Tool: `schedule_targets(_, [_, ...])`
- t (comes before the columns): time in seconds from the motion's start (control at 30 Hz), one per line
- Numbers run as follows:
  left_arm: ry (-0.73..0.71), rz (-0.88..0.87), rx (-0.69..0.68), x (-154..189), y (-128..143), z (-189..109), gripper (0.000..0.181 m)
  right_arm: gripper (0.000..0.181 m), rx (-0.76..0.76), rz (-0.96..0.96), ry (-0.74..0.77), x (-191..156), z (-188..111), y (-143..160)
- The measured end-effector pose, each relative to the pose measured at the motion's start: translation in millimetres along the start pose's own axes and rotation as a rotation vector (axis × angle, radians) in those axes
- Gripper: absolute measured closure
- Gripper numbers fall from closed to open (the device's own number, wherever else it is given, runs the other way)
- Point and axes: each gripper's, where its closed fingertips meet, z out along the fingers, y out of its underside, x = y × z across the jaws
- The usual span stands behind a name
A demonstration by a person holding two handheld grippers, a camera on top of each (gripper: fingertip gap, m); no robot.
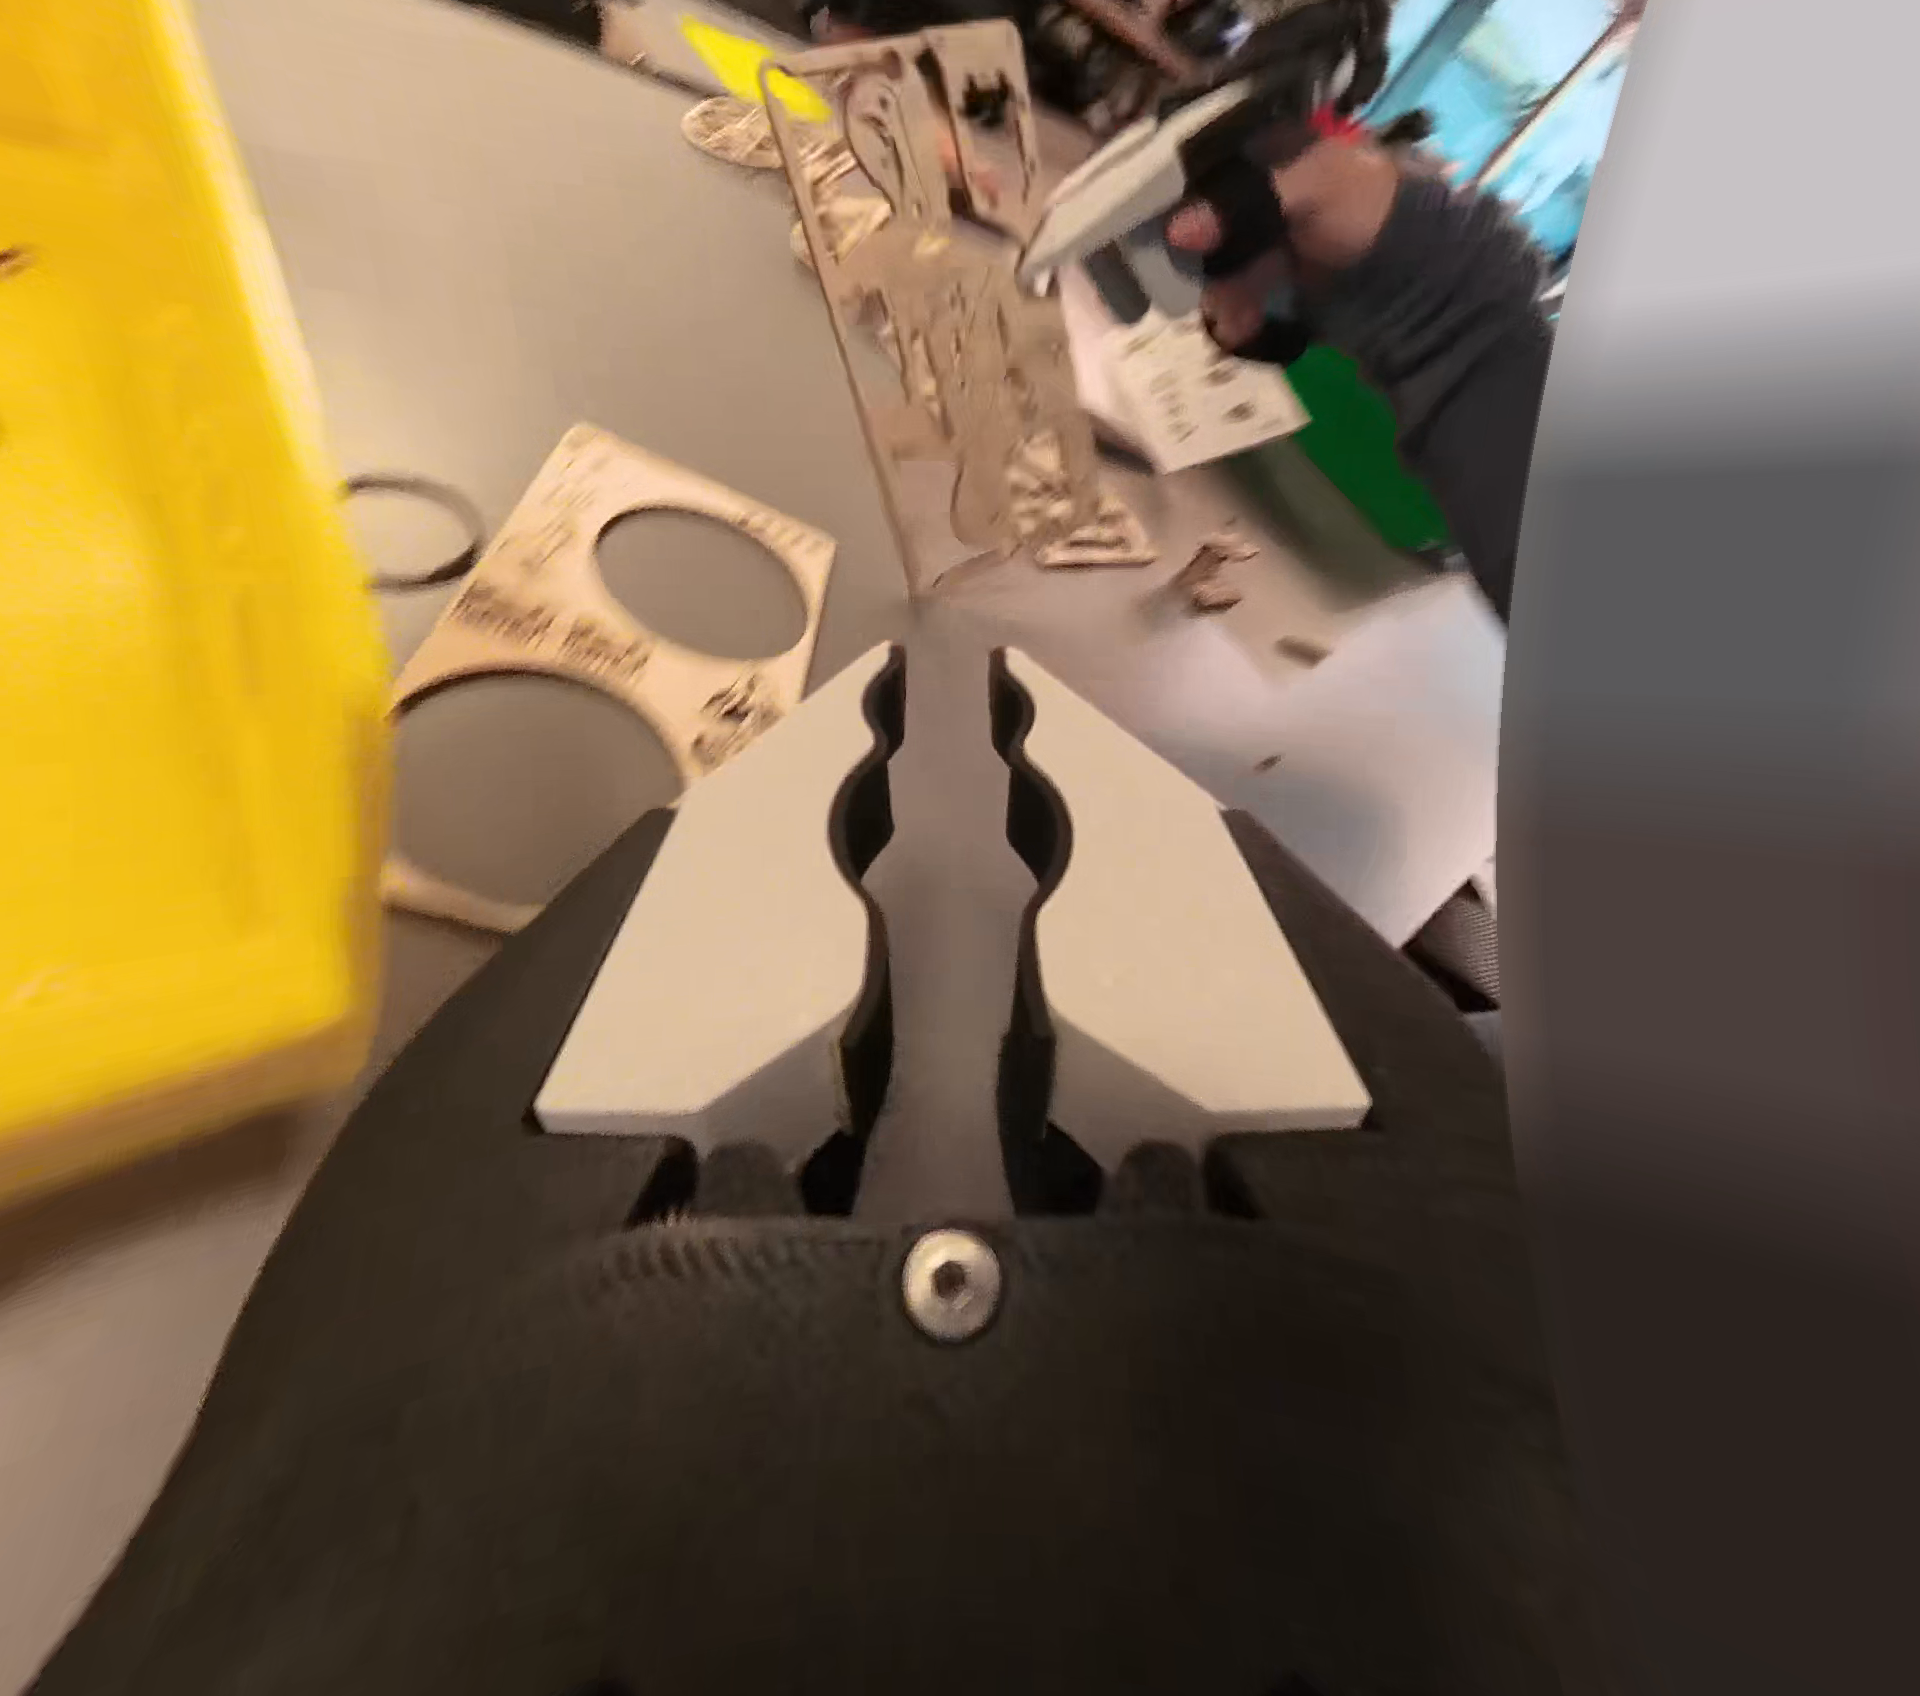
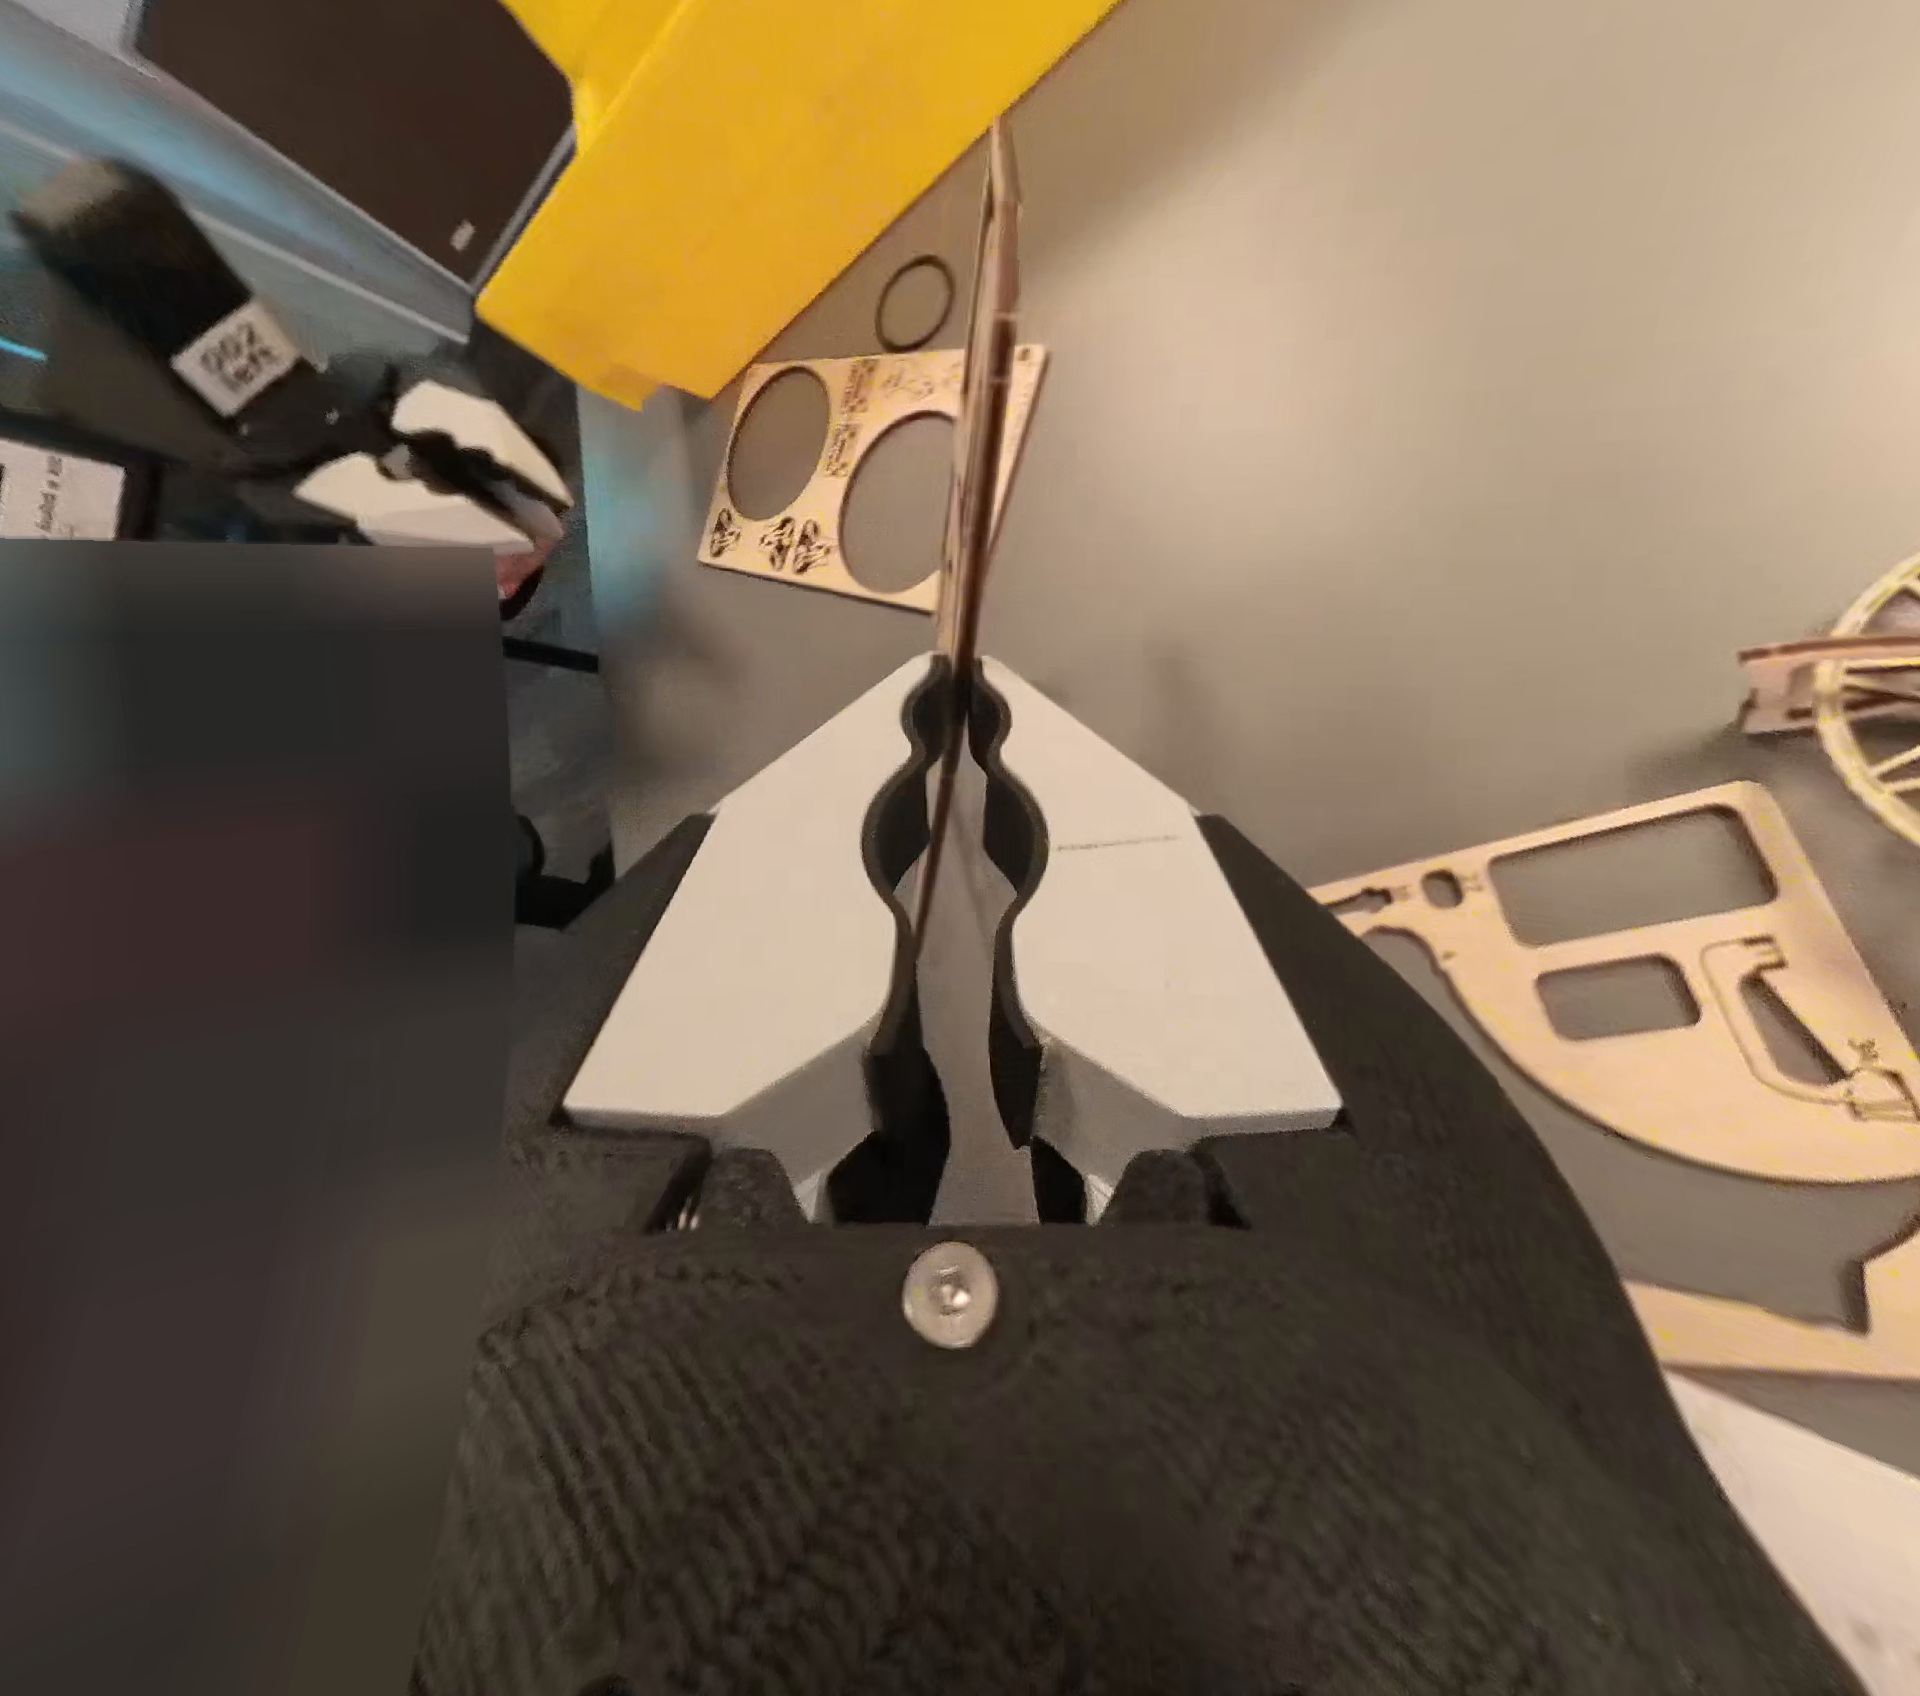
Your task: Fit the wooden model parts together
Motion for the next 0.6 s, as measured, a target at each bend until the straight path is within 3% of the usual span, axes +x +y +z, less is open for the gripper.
schedule_targets(0.27, [-0.180,0.080,-0.142,-28,41,-1,0.161,0.170,-0.093,0.048,0.232,65,25,-20])
schedule_targets(0.4, [-0.211,0.118,-0.211,-37,54,8,0.154,0.145,-0.073,-0.021,0.417,83,20,-32])
schedule_targets(0.5, [-0.222,0.143,-0.227,-39,55,9,0.152,0.139,-0.029,-0.100,0.518,80,9,-40])
schedule_targets(0.6, [-0.216,0.145,-0.228,-38,55,8,0.152,0.142,-0.042,-0.190,0.473,53,18,-35])
